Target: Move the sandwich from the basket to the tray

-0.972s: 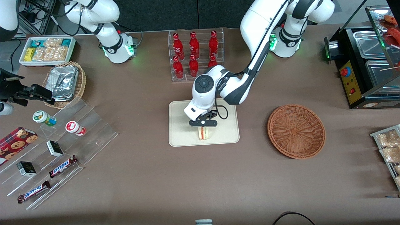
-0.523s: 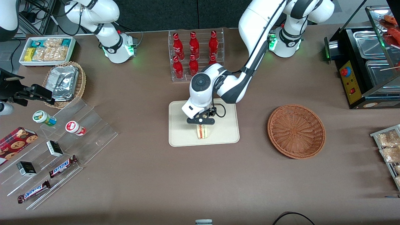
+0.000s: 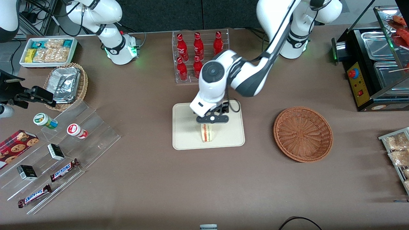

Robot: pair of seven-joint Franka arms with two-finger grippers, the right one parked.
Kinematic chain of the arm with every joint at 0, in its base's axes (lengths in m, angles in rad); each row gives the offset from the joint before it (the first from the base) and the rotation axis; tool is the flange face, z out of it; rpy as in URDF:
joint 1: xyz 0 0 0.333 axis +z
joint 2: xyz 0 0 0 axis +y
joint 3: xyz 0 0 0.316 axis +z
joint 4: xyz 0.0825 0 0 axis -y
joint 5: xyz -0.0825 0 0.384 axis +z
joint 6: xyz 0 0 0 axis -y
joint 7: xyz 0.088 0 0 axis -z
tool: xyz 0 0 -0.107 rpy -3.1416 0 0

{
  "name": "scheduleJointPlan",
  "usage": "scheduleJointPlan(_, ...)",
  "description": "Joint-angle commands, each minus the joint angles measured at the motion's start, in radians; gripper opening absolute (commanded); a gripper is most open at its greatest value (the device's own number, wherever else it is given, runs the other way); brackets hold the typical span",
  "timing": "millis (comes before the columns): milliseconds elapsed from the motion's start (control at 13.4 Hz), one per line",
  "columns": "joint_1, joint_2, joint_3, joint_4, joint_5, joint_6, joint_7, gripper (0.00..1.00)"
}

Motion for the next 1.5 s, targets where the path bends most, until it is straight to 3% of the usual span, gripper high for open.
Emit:
scheduleJointPlan(0,0.08,-0.13,-0.003,0.006,-0.007,-0.125,-0.007,1.0)
scheduleJointPlan(374,0.25,-0.313,0.003,0.005,0.004,-0.331,0.126,1.0)
scheduleJointPlan(972,0.6,-0.446,0.011,-0.004,0.007,-0.532,0.693,1.0)
scheduleJointPlan(1196,0.631,-0.486,0.019,-0.023,0.08,-0.564,0.742,1.0)
scheduleJointPlan(1421,0.637,-0.477,0.019,-0.004,0.076,-0.569,0.747,1.0)
